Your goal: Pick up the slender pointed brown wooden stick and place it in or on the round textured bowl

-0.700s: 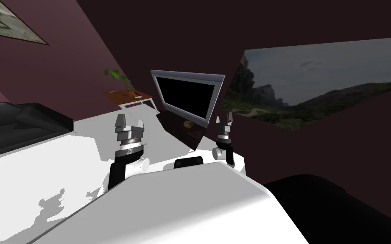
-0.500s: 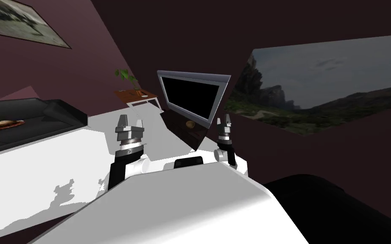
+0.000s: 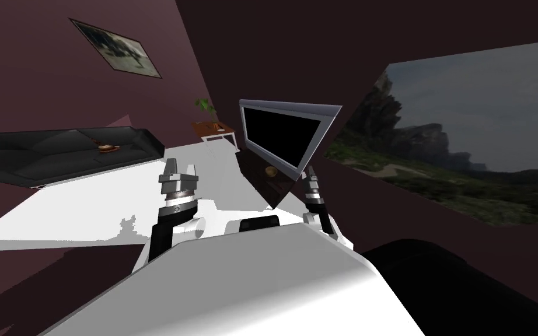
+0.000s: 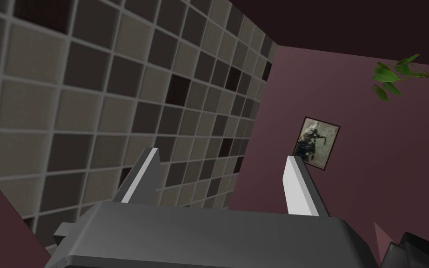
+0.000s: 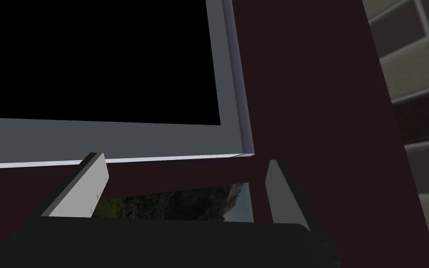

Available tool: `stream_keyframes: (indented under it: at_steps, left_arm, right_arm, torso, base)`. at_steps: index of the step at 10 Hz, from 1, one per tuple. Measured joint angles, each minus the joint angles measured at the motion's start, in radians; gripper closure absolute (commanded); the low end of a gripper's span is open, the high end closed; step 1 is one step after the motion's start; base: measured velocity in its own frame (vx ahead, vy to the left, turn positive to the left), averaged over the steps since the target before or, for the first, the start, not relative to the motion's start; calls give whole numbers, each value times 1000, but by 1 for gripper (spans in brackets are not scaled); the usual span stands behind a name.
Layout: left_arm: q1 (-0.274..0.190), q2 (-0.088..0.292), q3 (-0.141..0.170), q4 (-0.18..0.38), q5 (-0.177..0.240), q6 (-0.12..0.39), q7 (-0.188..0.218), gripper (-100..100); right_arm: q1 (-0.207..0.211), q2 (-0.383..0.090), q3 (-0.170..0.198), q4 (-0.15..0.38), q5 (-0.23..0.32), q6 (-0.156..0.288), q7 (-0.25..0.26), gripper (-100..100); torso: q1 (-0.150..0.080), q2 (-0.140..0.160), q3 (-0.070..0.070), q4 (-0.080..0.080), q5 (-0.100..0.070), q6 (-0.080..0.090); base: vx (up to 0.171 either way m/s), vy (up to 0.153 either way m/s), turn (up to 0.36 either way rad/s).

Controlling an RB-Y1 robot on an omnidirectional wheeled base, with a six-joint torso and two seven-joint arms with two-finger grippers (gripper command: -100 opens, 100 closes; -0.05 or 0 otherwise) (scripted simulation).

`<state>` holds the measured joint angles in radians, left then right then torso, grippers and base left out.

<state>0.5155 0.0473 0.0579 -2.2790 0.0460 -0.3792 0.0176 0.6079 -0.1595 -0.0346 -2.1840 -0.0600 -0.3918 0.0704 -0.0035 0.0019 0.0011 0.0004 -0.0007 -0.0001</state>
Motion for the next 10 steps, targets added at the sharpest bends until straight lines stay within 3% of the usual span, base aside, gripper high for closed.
stream_keyframes:
  at_steps: [2, 3, 6, 10]
  left_arm:
    - [0, 0, 0, 0, 0, 0, 0, 0]
    - [0, 0, 0, 0, 0, 0, 0, 0]
    - [0, 0, 0, 0, 0, 0, 0, 0]
    - [0, 0, 0, 0, 0, 0, 0, 0]
  right_arm:
    - [38, -14, -12, 28, 17, 2, 10, -100]
    - [60, -16, -18, 27, 34, 33, 26, -100]
    - [91, -43, -50, 71, 49, 63, 38, -100]
    - [185, -82, -96, 131, 78, 104, 59, -100]
  torso:
    - [1, -1, 0, 0, 0, 0]
    - [1, -1, 0, 0, 0, 0]
    - [1, -1, -1, 0, 0, 1]
    - [0, -1, -1, 0, 0, 0]
  base:
    - [-22, -19, 438]
    - [-20, -22, 358]
    - [-18, -20, 364]
    - [-22, -32, 429]
